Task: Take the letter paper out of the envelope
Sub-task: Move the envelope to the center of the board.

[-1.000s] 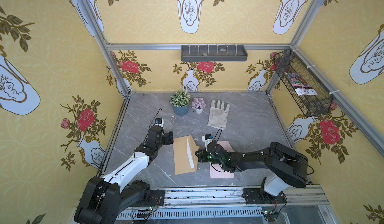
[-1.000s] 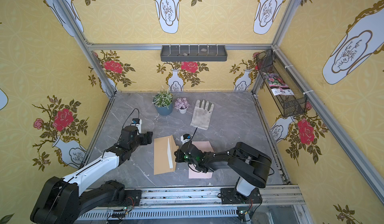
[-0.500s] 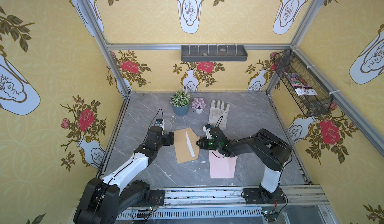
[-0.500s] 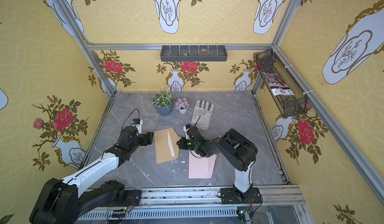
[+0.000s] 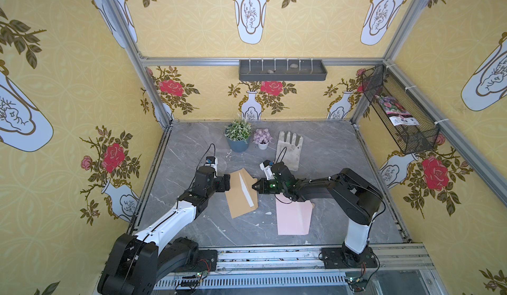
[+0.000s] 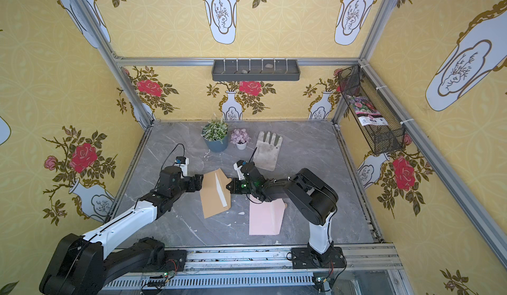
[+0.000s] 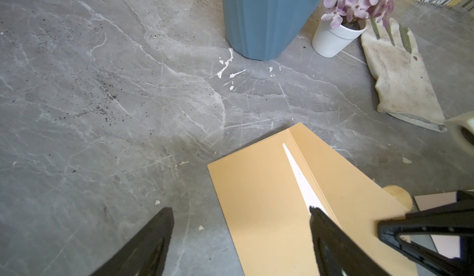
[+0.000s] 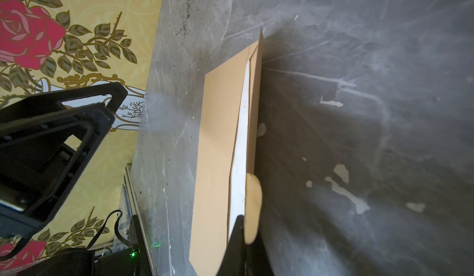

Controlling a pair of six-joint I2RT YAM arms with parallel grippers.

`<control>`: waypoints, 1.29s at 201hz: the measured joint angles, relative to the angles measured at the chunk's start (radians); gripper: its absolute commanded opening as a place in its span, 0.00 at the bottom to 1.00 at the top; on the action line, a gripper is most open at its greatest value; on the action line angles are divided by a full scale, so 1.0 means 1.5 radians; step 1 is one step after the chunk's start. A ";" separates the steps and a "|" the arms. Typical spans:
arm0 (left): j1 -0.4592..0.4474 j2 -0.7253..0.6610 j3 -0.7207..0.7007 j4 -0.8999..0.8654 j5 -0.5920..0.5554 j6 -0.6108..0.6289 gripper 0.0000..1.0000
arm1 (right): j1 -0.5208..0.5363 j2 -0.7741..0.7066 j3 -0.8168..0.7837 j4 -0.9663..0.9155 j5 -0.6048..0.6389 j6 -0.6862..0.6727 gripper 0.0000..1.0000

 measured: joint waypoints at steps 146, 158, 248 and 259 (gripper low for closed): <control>0.000 -0.006 0.000 0.000 0.002 0.000 0.84 | 0.010 -0.004 0.016 -0.068 0.032 -0.013 0.66; 0.000 -0.007 0.000 0.000 0.002 0.000 0.84 | 0.012 -0.010 0.018 -0.088 0.042 -0.017 0.68; 0.000 0.030 0.015 -0.001 0.036 -0.001 0.52 | 0.170 -0.049 0.177 -0.323 0.230 -0.084 0.65; 0.000 0.037 0.021 -0.001 0.043 0.000 0.51 | 0.167 -0.032 0.180 -0.329 0.228 -0.087 0.65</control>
